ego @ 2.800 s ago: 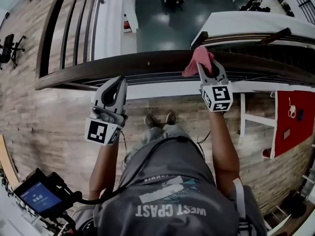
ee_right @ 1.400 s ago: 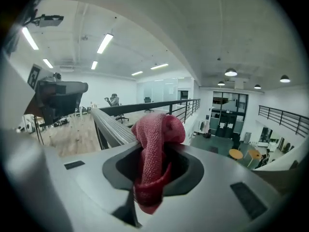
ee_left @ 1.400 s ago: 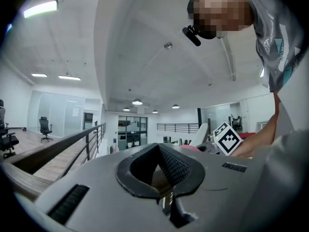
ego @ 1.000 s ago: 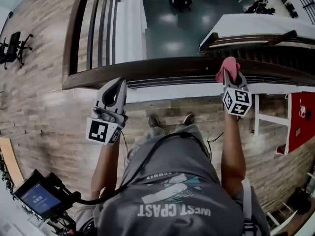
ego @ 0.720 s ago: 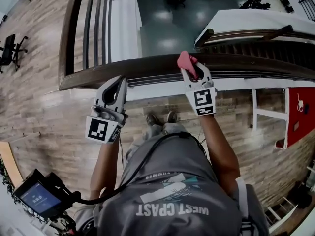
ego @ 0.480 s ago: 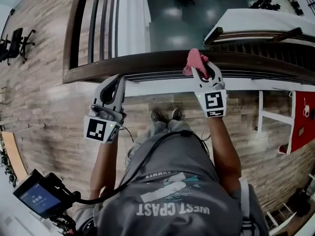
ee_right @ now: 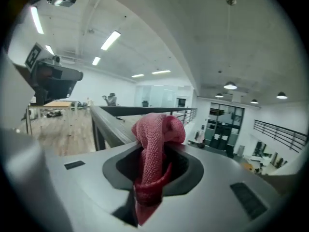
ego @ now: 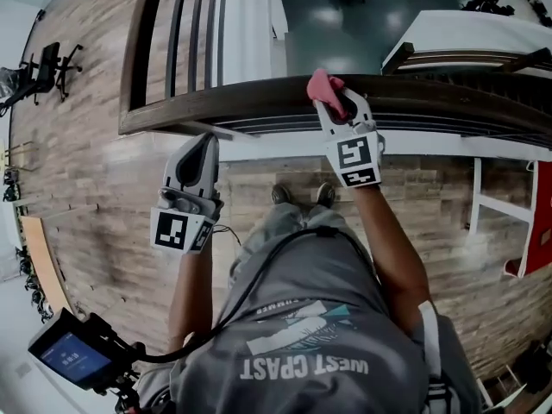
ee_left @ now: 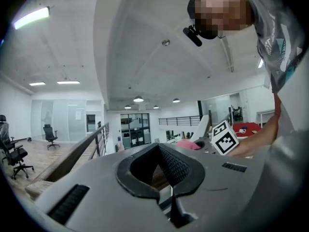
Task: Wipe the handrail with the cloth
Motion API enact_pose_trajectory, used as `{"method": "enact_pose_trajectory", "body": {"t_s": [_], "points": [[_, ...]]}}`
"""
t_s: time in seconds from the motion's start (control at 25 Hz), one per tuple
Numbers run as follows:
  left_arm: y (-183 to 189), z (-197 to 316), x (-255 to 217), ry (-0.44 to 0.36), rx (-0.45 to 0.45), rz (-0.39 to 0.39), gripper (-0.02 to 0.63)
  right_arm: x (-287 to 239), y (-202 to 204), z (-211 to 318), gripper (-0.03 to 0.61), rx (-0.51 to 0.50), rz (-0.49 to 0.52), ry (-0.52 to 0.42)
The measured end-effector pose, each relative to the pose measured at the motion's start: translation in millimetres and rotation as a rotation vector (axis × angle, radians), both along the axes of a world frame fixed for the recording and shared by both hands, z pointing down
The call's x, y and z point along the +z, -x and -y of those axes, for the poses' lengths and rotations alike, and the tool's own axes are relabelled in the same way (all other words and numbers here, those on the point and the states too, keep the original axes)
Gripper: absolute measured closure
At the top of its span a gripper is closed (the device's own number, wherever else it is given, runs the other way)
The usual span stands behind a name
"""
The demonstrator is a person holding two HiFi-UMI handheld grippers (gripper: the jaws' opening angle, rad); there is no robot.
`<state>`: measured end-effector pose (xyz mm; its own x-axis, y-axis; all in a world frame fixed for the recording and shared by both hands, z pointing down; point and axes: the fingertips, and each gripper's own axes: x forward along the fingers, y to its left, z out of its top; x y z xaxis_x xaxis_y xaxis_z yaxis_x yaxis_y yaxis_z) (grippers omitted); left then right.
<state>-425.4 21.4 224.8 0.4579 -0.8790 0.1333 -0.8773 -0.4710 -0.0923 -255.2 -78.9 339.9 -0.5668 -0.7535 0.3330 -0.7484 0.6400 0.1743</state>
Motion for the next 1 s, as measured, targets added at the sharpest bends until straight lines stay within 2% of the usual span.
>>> {"method": "enact_pose_trajectory", "body": {"t_s": [0.08,0.16,0.24,0.36,0.44,0.48,0.56,0.68,0.8,0.88,0.92,1.0], "points": [[10,-5,-7,-0.011,-0.029,-0.010,0.607,-4,50,-7,0.494,-0.137,-0.043,0.026],[17,-11,-13,-0.031,-0.071,-0.021,0.607,-6,57,-6,0.494,-0.195,-0.032,0.062],[22,-16,-16,-0.054,-0.092,-0.020,0.607,-7,18,0,0.494,-0.117,0.029,0.077],[47,-29,-13,-0.080,-0.109,-0.039,0.607,-8,-66,8,0.494,0.123,0.036,0.054],[88,-37,-7,-0.073,-0.118,-0.066,0.607,-2,-73,12,0.494,0.223,-0.003,0.062],[113,-40,-1,-0.062,-0.120,-0.081,0.607,1,-57,13,0.494,0.247,-0.013,0.062],[165,-42,8,-0.039,-0.115,-0.113,0.607,1,5,12,0.494,0.248,-0.020,0.051],[224,-39,15,-0.019,-0.079,-0.147,0.607,1,135,3,0.495,0.142,-0.035,0.047],[246,-32,18,-0.005,-0.008,-0.150,0.607,1,245,-12,0.495,0.007,-0.050,0.044],[255,-25,14,-0.015,0.042,-0.145,0.607,0,284,-15,0.494,-0.041,-0.054,0.060],[260,-23,11,-0.027,0.064,-0.144,0.607,-1,290,-14,0.495,-0.039,-0.053,0.073],[271,-19,9,-0.040,0.091,-0.143,0.607,-7,270,-12,0.494,0.025,-0.060,0.068]]}}
